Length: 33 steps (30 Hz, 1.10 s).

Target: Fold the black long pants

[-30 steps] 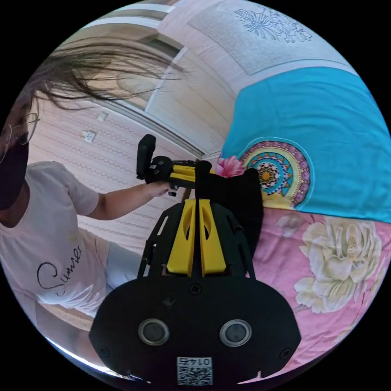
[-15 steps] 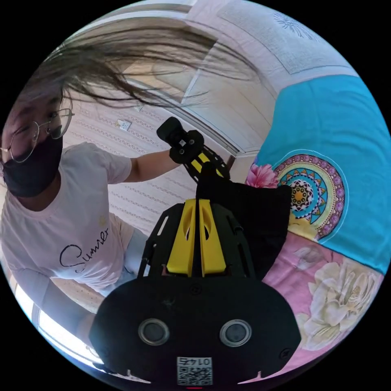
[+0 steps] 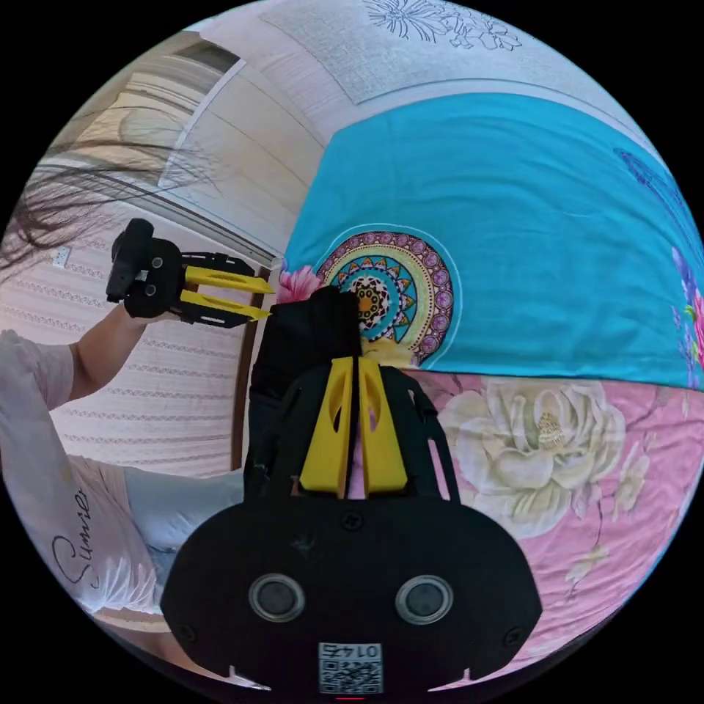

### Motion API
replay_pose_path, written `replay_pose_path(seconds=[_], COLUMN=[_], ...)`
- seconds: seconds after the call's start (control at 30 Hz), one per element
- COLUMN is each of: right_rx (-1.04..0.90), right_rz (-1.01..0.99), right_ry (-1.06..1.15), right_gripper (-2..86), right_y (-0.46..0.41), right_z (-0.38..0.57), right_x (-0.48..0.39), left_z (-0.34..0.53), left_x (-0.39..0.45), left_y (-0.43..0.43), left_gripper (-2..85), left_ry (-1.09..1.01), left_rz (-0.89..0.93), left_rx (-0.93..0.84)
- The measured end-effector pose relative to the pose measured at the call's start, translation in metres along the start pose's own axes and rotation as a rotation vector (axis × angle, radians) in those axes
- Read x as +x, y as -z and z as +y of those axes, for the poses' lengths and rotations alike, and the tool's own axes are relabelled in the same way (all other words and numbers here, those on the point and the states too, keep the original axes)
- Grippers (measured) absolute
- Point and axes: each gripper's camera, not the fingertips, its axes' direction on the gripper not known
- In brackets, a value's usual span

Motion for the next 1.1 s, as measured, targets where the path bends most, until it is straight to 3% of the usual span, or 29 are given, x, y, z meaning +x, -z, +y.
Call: replay_pose_path(seconds=[0.17,0.47,0.63,0.7,0.8,0.97,1.1], right_rx=[0.168,0.186,0.123,0.115,0.108,0.197,0.308], right_rz=[0.173,0.265,0.292,0.262,0.224,0.206,0.22], right_ry=[0.0,-0.193,-0.359,-0.422,-0.499,-0.488,-0.376], right_gripper=[-0.2,-0.4,-0.4,-0.4,-0.4,-0.4,-0.4], right_y=[0.053,0.063,0.059,0.06,0.061,0.06,0.056], right_z=[0.072,0.242,0.359,0.407,0.475,0.519,0.489], right_x=[-0.041,-0.094,-0.105,-0.105,-0.111,-0.136,-0.155], left_z=[0.001,0.013,0.026,0.028,0.025,0.02,0.029], left_x=[0.046,0.15,0.245,0.299,0.367,0.45,0.488], left_y=[0.023,0.086,0.112,0.104,0.085,0.066,0.051], left_gripper=[6.4,5.4,0.9,-0.4,-0.8,-1.0,-1.0], left_ry=[-0.053,-0.092,-0.093,-0.118,-0.174,-0.271,-0.302], left_rz=[-0.259,-0.377,-0.176,0.047,0.228,0.326,0.196], left_rx=[-0.029,0.097,0.239,0.258,0.213,0.184,0.189])
